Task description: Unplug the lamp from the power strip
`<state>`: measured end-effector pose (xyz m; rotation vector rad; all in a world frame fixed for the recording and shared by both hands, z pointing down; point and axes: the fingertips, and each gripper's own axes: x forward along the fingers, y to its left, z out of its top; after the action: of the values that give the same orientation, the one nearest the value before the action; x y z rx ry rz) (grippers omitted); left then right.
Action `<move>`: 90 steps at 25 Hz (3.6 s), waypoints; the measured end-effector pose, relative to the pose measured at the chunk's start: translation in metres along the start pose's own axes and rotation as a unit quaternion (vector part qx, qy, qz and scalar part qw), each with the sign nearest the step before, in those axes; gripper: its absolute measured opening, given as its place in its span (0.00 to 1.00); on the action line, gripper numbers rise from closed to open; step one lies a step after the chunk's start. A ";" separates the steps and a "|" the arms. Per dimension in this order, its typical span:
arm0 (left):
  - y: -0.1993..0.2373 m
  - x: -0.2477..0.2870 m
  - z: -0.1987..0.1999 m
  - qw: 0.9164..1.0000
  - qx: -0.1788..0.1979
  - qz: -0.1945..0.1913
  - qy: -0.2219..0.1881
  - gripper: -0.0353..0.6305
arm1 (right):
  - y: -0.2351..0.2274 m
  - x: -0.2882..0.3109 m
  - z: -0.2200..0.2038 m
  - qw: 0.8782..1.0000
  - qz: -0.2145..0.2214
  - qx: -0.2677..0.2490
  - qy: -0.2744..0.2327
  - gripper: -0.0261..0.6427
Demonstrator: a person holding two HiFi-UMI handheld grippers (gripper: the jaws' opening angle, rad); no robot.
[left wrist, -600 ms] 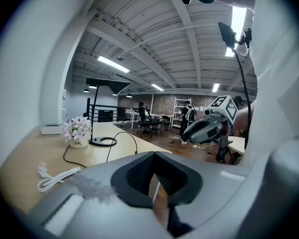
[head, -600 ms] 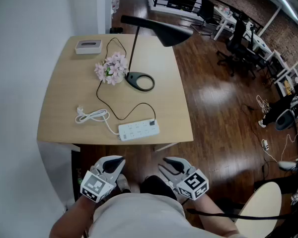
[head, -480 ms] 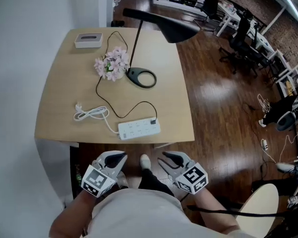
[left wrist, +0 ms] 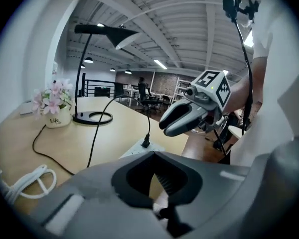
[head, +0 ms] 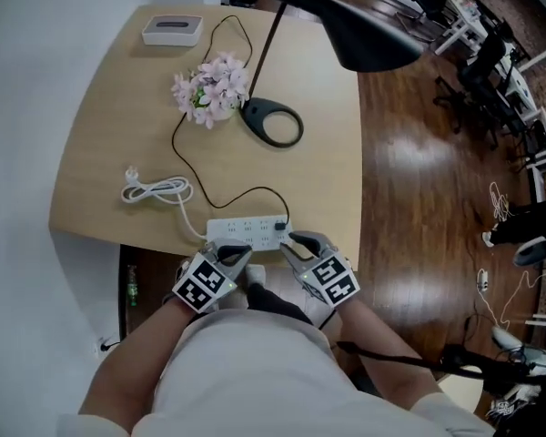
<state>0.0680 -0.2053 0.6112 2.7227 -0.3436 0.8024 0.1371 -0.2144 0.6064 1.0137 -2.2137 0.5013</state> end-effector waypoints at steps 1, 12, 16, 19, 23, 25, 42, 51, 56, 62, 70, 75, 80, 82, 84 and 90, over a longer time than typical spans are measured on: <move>0.003 0.011 -0.001 1.000 -0.001 -0.001 0.011 0.06 | -0.009 0.007 -0.002 1.000 0.003 -0.011 0.010 0.20; 0.012 0.073 -0.019 0.995 -0.021 -0.001 0.097 0.06 | -0.029 0.049 -0.024 0.981 0.104 -0.148 0.069 0.19; 0.013 0.082 -0.024 0.992 -0.013 -0.005 0.123 0.06 | -0.026 0.053 -0.024 0.967 0.139 -0.199 0.075 0.15; 0.015 0.085 -0.029 0.989 -0.008 -0.006 0.145 0.06 | -0.025 0.054 -0.026 0.956 0.158 -0.232 0.079 0.14; 0.015 0.084 -0.029 0.987 -0.012 -0.003 0.158 0.06 | -0.024 0.053 -0.025 0.946 0.169 -0.262 0.085 0.12; 0.014 0.085 -0.029 0.987 -0.001 0.005 0.161 0.06 | -0.023 0.052 -0.026 0.943 0.170 -0.270 0.088 0.12; 0.015 0.086 -0.030 0.985 -0.037 0.013 0.170 0.06 | -0.081 0.068 -0.014 0.973 0.146 -0.163 0.078 0.12; 0.021 0.073 -0.018 0.987 -0.074 0.037 0.139 0.06 | -0.105 0.082 -0.023 0.988 0.133 -0.038 0.074 0.13; 0.027 0.057 0.001 0.988 -0.091 0.054 0.108 0.06 | -0.115 0.080 -0.023 0.992 0.103 -0.023 0.068 0.18; 0.038 0.032 0.017 0.986 -0.122 0.085 0.070 0.06 | -0.130 0.072 -0.030 0.996 0.069 0.004 0.052 0.20; 0.033 -0.019 0.036 0.985 -0.131 0.110 0.005 0.06 | -0.121 0.037 -0.021 0.998 0.047 0.027 0.004 0.20; 0.016 -0.066 0.051 0.985 -0.121 0.112 -0.057 0.06 | -0.089 -0.008 -0.008 0.999 0.020 0.029 -0.031 0.21; -0.021 -0.134 0.042 0.983 -0.100 0.111 -0.104 0.06 | -0.025 -0.060 0.001 0.997 -0.013 0.037 -0.071 0.21; -0.040 -0.164 0.030 0.982 -0.097 0.109 -0.116 0.06 | 0.011 -0.080 0.004 0.995 -0.023 0.044 -0.087 0.21; -0.058 -0.193 0.015 0.982 -0.097 0.108 -0.123 0.06 | 0.053 -0.098 0.001 0.993 -0.030 0.053 -0.097 0.21; -0.111 -0.255 -0.033 0.983 -0.083 0.098 -0.130 0.06 | 0.173 -0.142 -0.022 0.991 -0.036 0.079 -0.106 0.21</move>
<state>-0.1226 -0.0538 0.4736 2.6634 -0.7121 0.4372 0.0824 -0.0182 0.5118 1.2785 -2.3406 0.5670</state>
